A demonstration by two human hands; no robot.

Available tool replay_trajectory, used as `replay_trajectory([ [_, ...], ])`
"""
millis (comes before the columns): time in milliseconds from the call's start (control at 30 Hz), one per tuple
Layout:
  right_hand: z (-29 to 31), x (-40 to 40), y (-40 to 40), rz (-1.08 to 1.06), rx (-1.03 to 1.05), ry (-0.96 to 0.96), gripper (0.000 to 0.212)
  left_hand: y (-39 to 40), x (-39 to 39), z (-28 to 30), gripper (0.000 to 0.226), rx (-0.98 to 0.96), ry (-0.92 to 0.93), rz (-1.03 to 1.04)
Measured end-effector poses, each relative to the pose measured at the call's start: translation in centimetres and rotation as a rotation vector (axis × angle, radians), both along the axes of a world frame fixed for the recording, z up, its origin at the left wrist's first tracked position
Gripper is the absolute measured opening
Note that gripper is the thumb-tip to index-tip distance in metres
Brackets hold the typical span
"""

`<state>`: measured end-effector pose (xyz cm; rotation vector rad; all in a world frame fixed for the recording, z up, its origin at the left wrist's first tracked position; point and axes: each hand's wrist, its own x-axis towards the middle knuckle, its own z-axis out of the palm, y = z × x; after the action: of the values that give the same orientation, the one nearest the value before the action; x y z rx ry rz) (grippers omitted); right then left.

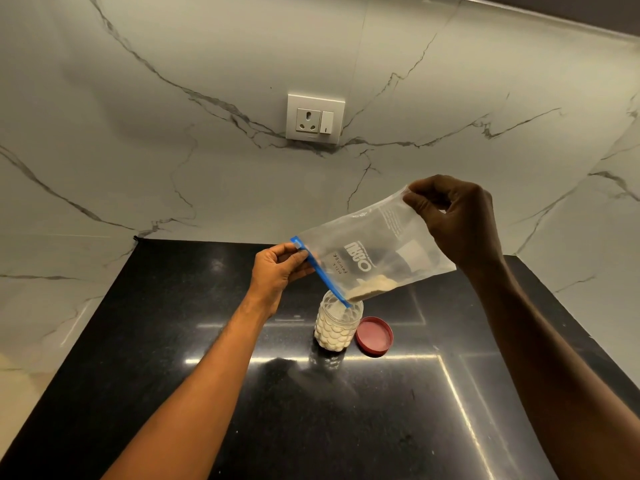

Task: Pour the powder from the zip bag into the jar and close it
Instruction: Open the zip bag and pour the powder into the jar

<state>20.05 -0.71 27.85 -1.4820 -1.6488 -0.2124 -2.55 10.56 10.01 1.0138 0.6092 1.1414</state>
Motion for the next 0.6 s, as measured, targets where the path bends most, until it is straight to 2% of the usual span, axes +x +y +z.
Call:
replay_trajectory([
  [600, 0.17, 0.24, -0.02, -0.043, 0.025, 0.002, 0.015, -0.30, 0.73, 0.98, 0.013, -0.003, 0.011, 0.012],
])
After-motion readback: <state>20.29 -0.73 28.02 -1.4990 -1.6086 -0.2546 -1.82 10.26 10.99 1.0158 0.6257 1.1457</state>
